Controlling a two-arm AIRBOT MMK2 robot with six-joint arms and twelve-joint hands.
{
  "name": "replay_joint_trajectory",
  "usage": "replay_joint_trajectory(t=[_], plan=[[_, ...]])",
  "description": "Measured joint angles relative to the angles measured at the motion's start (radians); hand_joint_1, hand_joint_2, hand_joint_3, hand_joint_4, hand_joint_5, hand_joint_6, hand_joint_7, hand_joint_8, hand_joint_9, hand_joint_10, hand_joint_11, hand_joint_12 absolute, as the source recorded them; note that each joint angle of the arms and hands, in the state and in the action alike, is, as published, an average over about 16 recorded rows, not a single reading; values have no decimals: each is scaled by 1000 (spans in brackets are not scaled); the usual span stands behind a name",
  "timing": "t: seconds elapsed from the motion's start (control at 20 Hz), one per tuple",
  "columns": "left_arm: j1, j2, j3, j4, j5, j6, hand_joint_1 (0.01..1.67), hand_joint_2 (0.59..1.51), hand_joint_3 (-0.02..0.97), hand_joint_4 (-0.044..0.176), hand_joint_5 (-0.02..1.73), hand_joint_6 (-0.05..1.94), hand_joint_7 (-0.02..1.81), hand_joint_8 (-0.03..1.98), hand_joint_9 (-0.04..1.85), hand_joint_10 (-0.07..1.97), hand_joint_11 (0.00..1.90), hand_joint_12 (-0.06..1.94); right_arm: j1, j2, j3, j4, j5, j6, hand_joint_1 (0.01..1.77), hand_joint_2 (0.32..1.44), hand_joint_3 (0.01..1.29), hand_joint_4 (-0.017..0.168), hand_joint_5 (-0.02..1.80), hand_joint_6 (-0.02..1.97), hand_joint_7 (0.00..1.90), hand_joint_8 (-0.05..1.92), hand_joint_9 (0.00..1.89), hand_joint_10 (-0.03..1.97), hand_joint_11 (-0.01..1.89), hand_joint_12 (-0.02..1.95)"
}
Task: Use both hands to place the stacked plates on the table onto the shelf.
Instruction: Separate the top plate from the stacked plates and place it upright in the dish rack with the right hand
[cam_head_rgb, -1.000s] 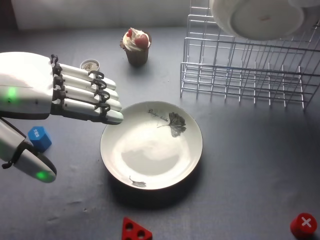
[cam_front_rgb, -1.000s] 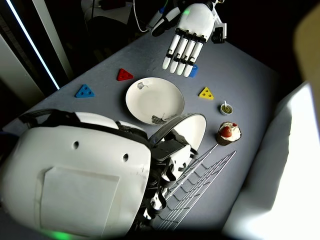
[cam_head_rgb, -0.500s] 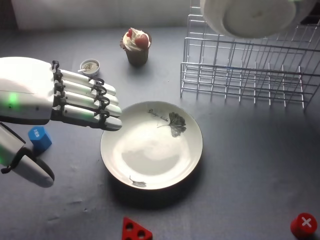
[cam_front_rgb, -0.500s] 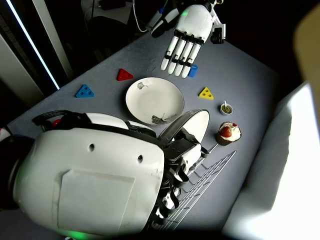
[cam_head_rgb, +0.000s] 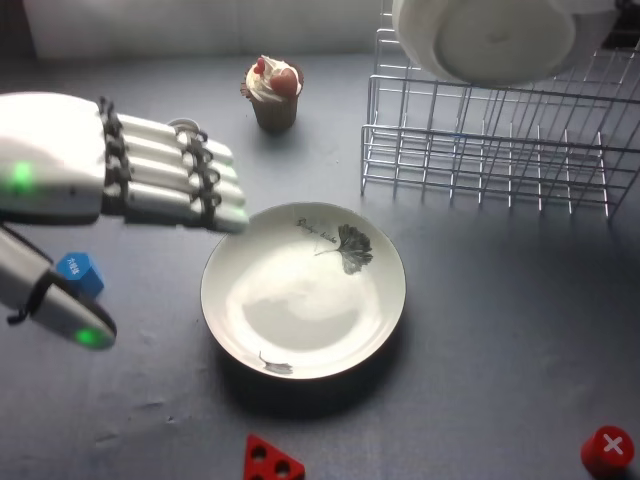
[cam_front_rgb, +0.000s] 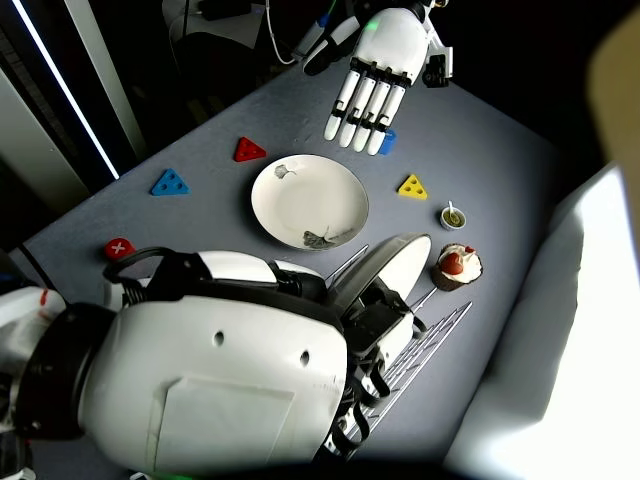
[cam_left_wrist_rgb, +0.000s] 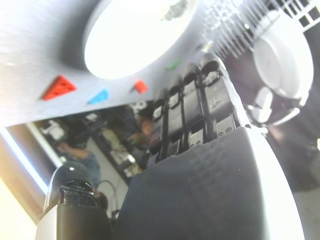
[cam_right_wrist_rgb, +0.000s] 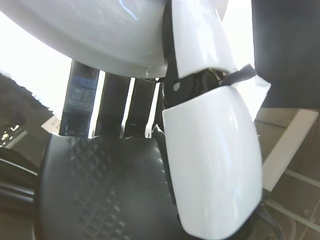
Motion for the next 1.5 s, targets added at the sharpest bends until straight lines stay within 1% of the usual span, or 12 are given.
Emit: replay_joint_trajectory(t=[0.45,0.85,1.05,1.15,1.5], plan=[[-13,0,26,-35,-8,0,81,1029,12,1,185,7,193,2,187,11,190,18,-56,-30,39,29,44,5,1493,988,13,-7,850,917,1038,698,1082,800,947,1419],[-15,-1,29,-27,-9,0,75,1041,12,1,171,7,178,2,167,11,171,20,-103,-63,82,48,76,25,1490,998,12,-10,807,966,981,796,1049,867,915,1464],[-17,-1,27,-20,-8,0,67,1048,12,1,162,7,168,2,154,12,159,20,-126,-78,101,56,91,42,1489,1002,12,-11,798,976,986,781,1055,834,915,1446],[-17,-1,26,-16,-7,0,65,1052,12,1,158,6,164,2,148,11,154,20,-137,-83,108,60,101,52,1480,1008,12,-11,796,924,983,720,1058,768,921,1360],[-19,-2,24,-2,-6,0,68,1058,12,1,162,6,161,2,141,11,147,20,-162,-92,122,71,139,81,1395,1040,12,-8,808,521,964,364,1058,390,992,790]])
